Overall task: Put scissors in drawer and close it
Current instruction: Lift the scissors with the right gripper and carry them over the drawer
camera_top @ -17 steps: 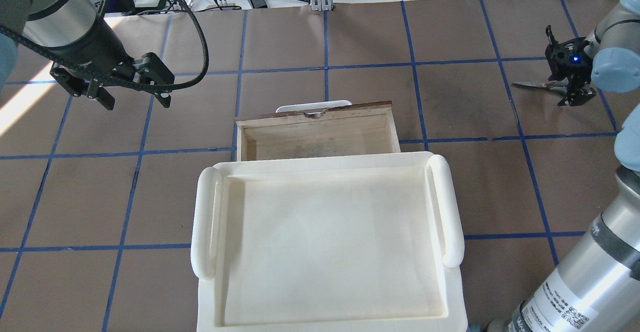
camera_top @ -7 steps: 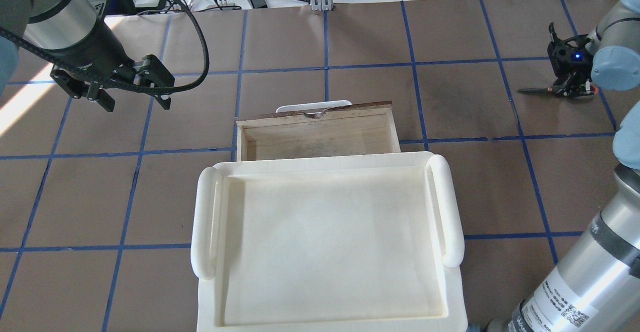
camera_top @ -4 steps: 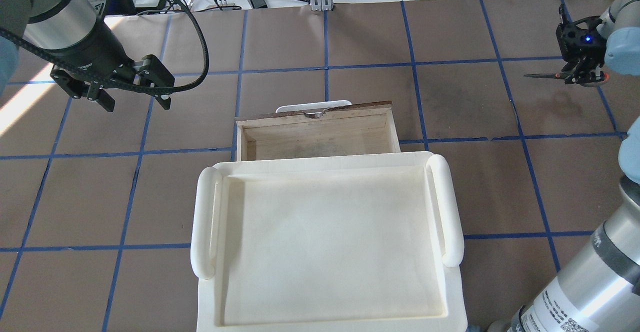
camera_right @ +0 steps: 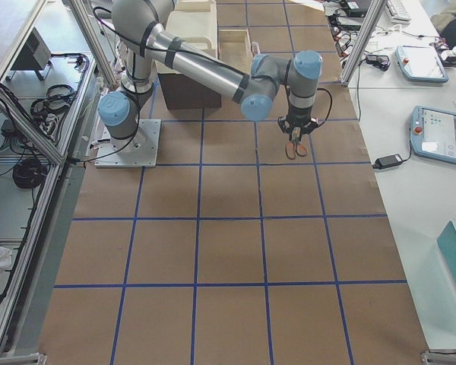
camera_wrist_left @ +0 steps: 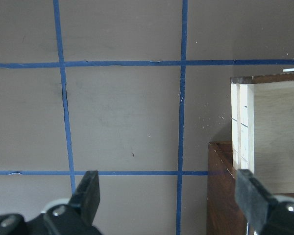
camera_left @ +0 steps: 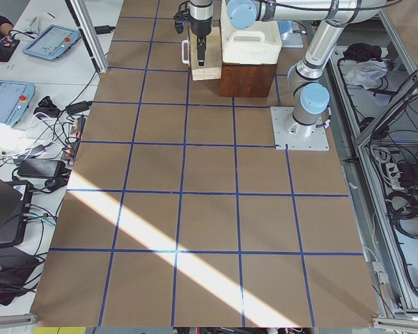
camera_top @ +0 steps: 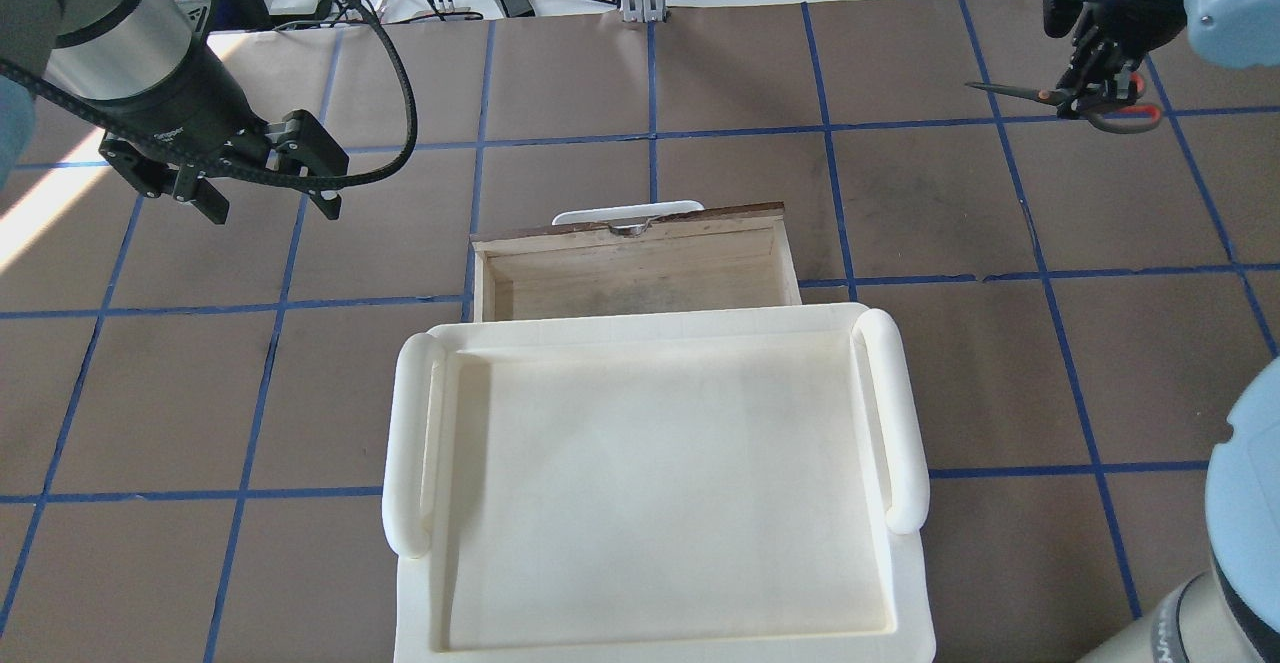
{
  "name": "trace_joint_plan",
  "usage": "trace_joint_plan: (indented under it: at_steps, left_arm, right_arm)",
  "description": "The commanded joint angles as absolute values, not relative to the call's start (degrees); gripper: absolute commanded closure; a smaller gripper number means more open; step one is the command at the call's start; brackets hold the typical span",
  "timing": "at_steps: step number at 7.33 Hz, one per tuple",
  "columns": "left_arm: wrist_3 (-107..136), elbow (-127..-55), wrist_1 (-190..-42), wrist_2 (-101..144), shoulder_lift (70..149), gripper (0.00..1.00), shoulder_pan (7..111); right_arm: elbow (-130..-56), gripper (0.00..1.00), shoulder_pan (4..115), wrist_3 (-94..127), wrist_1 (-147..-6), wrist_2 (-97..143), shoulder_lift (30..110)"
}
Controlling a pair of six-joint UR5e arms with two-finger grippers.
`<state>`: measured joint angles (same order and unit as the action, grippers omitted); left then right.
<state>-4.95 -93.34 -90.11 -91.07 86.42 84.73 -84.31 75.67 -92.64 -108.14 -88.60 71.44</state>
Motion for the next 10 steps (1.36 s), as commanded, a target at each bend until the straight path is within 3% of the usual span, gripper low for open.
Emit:
trace_joint_plan:
  at_steps: [1,6,10]
  left_arm:
    - [-4.84,-93.34,-90.17,-91.05,86.48,0.00,84.73]
    - [-4.92,-93.43,-90.26,-91.06,86.40,0.00,84.73]
    - [-5.10,-93.43,-90.18,-91.05,86.40,0.00,84.73]
  right_arm:
    - [-84.37,1.00,89.23,-79.68,-104.68,-88.23,77.24]
    - [-85.42,1.00,113.07,-54.97,-102.31,-89.91,79.19]
    - [-91.84,1.00,116.37,-56.51,-109.30,-89.74,77.70]
